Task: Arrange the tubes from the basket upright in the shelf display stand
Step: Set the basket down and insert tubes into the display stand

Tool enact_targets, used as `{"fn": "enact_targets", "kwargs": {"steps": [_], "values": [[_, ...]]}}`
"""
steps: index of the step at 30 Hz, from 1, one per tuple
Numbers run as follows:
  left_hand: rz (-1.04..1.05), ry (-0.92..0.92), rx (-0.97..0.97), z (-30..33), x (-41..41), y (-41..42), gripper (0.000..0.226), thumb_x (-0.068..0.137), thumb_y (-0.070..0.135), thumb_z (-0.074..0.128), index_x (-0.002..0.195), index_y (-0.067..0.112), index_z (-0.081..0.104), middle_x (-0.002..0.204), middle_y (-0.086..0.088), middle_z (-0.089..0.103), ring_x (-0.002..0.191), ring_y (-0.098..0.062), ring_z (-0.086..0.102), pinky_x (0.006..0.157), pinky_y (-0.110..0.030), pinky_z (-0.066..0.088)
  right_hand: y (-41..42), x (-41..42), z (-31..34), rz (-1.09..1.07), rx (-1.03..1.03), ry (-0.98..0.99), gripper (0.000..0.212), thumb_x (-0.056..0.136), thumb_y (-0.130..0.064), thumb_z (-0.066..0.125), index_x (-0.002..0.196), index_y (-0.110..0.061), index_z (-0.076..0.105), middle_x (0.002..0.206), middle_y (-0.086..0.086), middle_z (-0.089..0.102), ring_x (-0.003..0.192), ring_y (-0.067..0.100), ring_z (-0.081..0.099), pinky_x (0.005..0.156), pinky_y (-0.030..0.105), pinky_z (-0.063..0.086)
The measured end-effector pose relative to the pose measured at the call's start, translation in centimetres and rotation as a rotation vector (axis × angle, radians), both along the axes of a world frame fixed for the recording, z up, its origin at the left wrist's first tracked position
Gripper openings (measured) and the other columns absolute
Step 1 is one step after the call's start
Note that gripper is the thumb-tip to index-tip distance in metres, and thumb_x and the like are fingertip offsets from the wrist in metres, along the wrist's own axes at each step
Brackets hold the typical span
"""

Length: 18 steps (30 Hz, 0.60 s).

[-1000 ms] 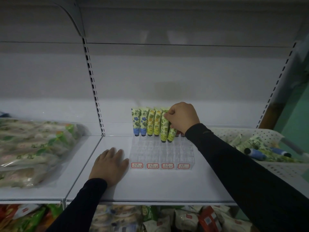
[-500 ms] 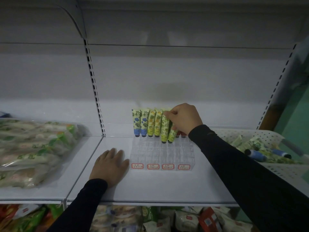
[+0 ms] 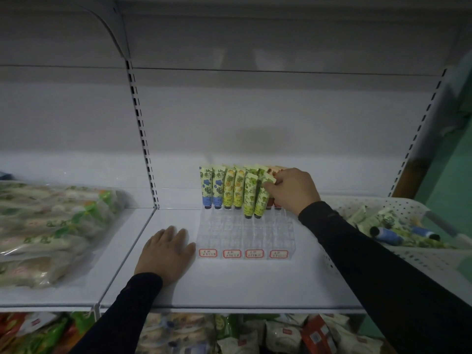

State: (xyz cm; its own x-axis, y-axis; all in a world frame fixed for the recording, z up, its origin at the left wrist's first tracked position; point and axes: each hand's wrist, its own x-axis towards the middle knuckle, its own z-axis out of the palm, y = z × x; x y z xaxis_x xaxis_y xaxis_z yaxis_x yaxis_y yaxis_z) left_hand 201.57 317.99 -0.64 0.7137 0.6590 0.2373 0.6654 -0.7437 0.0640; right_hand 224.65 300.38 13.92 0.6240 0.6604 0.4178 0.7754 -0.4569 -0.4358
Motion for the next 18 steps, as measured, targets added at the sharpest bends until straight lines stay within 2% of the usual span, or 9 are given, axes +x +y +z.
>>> {"fn": "enact_targets", "kwargs": {"steps": [3,5,7,11,14,18], "values": [[-0.001,-0.007,0.000,0.0,0.0,0.0,0.065,0.078,0.060,0.013,0.115,0.021,0.050,0.106,-0.002,0.049,0.105,-0.024,0.049,0.092,-0.036,0.040,0.2,-0.2,0.2,0.039,0.044,0.023,0.046,0.087,-0.032,0.066,0.056,-0.001,0.053,0.060,0.017,0.055,0.057,0.027,0.054,0.059,0.031,0.044],[0.013,-0.033,-0.013,0.1,0.1,-0.2,0.063,0.078,0.060,0.015,0.113,0.022,0.049,0.108,-0.001,0.050,0.106,-0.023,0.050,0.093,-0.036,0.040,0.5,0.0,0.2,0.087,0.091,0.073,0.042,0.085,-0.029,0.070,0.065,0.006,0.059,0.069,0.022,0.061,0.063,0.033,0.063,0.065,0.041,0.055],[0.023,-0.044,-0.025,0.0,0.0,-0.1,0.062,0.078,0.061,0.016,0.113,0.022,0.050,0.108,-0.002,0.050,0.107,-0.024,0.050,0.094,-0.037,0.040,0.6,0.2,0.2,0.116,0.105,0.091,0.039,0.084,-0.027,0.070,0.070,0.008,0.061,0.074,0.025,0.062,0.067,0.036,0.064,0.067,0.047,0.056],[0.004,-0.006,-0.010,-0.3,0.0,0.2,0.066,0.079,0.059,0.014,0.116,0.019,0.051,0.111,-0.005,0.051,0.107,-0.028,0.050,0.095,-0.038,0.040,0.3,0.3,0.4,0.115,0.077,0.048,0.045,0.094,-0.027,0.060,0.064,0.006,0.058,0.069,0.022,0.059,0.068,0.027,0.063,0.073,0.036,0.052],[0.027,-0.033,-0.035,0.0,0.0,0.0,0.066,0.078,0.061,0.012,0.115,0.021,0.050,0.111,-0.003,0.051,0.108,-0.025,0.049,0.096,-0.036,0.039,0.3,0.6,0.3,0.138,0.079,0.075,0.043,0.096,-0.027,0.056,0.071,0.008,0.063,0.074,0.023,0.065,0.080,0.025,0.069,0.081,0.040,0.053],[0.005,0.021,-0.005,-0.3,0.0,0.3,0.066,0.082,0.060,0.012,0.117,0.020,0.050,0.109,-0.004,0.049,0.107,-0.028,0.048,0.093,-0.040,0.040,0.3,0.9,0.1,0.148,0.084,0.107,0.042,0.096,-0.027,0.057,0.077,0.009,0.065,0.080,0.025,0.067,0.079,0.031,0.068,0.083,0.042,0.053]]}}
